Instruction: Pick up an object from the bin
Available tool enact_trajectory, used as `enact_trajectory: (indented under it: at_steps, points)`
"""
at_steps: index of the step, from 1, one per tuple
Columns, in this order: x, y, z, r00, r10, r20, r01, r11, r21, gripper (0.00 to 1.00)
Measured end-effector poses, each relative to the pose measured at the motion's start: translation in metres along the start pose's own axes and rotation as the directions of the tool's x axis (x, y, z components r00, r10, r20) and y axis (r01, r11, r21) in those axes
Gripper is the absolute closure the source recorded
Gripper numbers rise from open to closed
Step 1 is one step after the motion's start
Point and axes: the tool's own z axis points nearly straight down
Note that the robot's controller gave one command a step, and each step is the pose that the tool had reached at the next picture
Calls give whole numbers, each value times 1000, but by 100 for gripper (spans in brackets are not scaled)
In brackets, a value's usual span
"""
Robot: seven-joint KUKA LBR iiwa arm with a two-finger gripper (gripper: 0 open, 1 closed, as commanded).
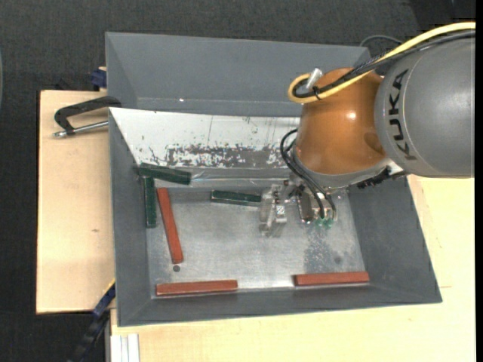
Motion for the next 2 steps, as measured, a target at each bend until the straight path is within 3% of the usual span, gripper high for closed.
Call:
enact_trajectory:
  at_steps: [1, 2]
  points:
    - [0, 0, 0, 1000, 0, 0, 0, 1000, 0, 0]
    - [0, 0, 0, 1000, 0, 0, 0, 1000, 0, 0]
